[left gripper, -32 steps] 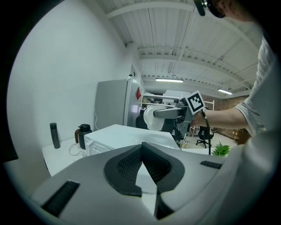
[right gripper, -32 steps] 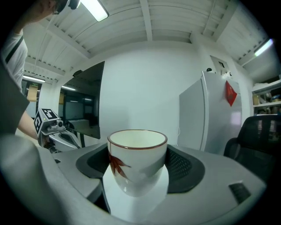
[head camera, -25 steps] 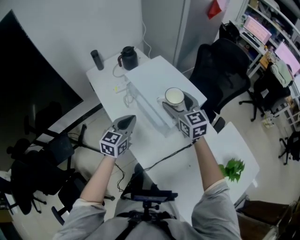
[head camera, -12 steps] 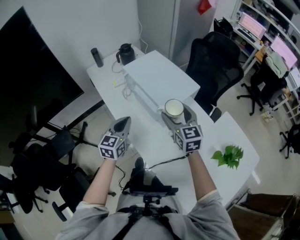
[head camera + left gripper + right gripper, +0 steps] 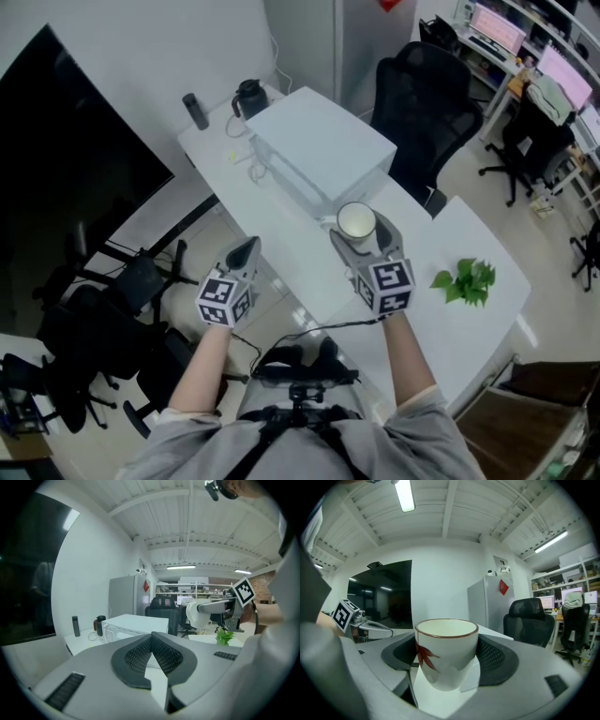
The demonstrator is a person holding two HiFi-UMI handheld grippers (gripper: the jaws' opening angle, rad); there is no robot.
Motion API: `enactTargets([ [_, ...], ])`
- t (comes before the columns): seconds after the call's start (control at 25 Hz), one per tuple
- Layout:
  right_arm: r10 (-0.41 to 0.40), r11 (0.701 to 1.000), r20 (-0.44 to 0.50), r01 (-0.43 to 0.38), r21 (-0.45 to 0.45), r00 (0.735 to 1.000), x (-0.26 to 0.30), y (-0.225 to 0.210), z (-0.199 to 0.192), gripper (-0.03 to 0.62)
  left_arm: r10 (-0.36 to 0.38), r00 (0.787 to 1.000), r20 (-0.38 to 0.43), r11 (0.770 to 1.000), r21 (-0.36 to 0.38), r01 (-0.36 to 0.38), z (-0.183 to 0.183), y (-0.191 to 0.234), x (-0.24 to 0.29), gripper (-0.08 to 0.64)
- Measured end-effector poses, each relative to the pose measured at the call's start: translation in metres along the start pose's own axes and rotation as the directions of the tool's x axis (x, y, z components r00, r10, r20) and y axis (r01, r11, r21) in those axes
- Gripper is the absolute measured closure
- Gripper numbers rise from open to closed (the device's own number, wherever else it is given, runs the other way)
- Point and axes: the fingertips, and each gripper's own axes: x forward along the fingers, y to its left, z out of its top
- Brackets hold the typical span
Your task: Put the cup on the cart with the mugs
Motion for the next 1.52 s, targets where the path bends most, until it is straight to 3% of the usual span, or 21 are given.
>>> enactTargets([
  [0.24, -0.114, 0.993, -0.009, 0.114, 0.011, 0.993, -0.039, 0.012, -0.011, 0.195, -0.100, 0.995, 0.004, 0.995, -0.001, 0.100, -0.009, -0.015, -0.014, 0.558],
  [0.4, -0.224, 0.974, -0.004, 0.224, 0.026, 0.975, -0.078, 0.018, -0.017, 0.195, -0.204, 0.979, 0.012, 0.979, 0.028, 0.203, -0.005, -0.035, -0.021, 0.558],
  [0.56, -0.320, 0.946, -0.011, 0.321, 0.047, 0.947, -0.107, 0.024, -0.027, 0.195, -0.322, 0.947, 0.017, 0.945, 0.064, 0.320, -0.002, -0.059, -0.024, 0.558],
  [0.72, -0.437, 0.898, -0.014, 0.437, 0.057, 0.899, -0.152, 0.029, -0.035, 0.195, -0.456, 0.890, 0.017, 0.887, 0.092, 0.453, 0.001, -0.096, -0.025, 0.558],
  [1.0, -0.651, 0.755, -0.031, 0.651, 0.086, 0.759, -0.266, 0.031, -0.056, 0.195, -0.675, 0.737, -0.026, 0.727, 0.144, 0.671, -0.006, -0.192, -0.031, 0.558],
  [1.12, -0.732, 0.676, -0.028, 0.731, 0.089, 0.680, -0.321, 0.031, -0.067, 0.195, -0.762, 0.645, -0.053, 0.628, 0.183, 0.757, -0.009, -0.246, -0.041, 0.558],
  [1.32, -0.848, 0.514, -0.073, 0.848, 0.126, 0.525, -0.410, 0.036, -0.092, 0.195, -0.871, 0.482, -0.096, 0.453, 0.220, 0.864, -0.017, -0.336, -0.062, 0.558],
  [1.52, -0.924, 0.345, -0.115, 0.925, 0.158, 0.364, -0.505, 0.053, -0.126, 0.195, -0.933, 0.328, -0.150, 0.291, 0.223, 0.930, -0.035, -0.424, -0.093, 0.558],
])
